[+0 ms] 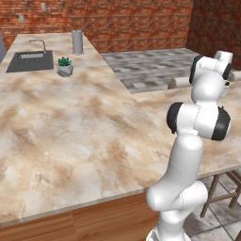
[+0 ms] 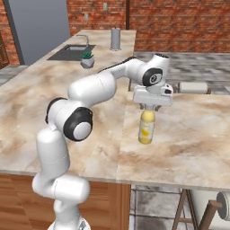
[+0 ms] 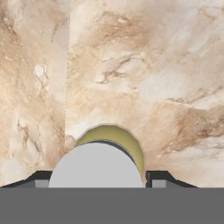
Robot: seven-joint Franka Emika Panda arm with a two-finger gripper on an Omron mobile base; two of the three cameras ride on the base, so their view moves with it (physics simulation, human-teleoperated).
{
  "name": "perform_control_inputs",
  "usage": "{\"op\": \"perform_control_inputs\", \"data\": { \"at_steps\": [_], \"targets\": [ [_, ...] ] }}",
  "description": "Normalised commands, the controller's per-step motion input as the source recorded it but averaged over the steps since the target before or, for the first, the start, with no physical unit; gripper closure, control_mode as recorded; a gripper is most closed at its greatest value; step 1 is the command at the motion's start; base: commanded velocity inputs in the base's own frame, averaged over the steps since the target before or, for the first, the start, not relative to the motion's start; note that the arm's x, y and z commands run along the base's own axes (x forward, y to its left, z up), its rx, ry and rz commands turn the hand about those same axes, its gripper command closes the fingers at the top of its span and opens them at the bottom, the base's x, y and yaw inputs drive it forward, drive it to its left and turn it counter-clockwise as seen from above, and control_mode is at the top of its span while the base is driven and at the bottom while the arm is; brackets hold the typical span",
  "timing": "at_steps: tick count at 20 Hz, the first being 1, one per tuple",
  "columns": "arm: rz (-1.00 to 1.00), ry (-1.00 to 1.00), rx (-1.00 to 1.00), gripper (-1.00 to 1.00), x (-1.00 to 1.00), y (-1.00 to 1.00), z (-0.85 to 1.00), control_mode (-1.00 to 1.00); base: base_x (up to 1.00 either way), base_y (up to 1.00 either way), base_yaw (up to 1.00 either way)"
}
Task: Place the drinks on the dining counter in a tight cluster.
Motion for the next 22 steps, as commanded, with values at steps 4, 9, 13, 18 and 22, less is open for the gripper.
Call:
{"op": "perform_control_inputs", "data": {
  "at_steps": [4,9,13,18,22],
  "targets": [
    [0.09,-0.01,0.00,1.00,0.00,0.00,-0.19,-1.00,0.00,0.00,0.00],
    [0.08,-0.05,0.00,1.00,-0.03,0.01,-0.20,-1.00,0.00,0.00,0.00],
    [0.06,-0.16,0.00,1.00,-0.01,0.01,-0.29,-1.00,0.00,0.00,0.00],
    [0.03,-0.25,0.00,1.00,0.00,0.10,-0.36,-1.00,0.00,0.00,0.00],
    [0.01,-0.08,0.00,1.00,0.01,0.06,-0.08,-1.00,0.00,0.00,0.00]
  ]
}}
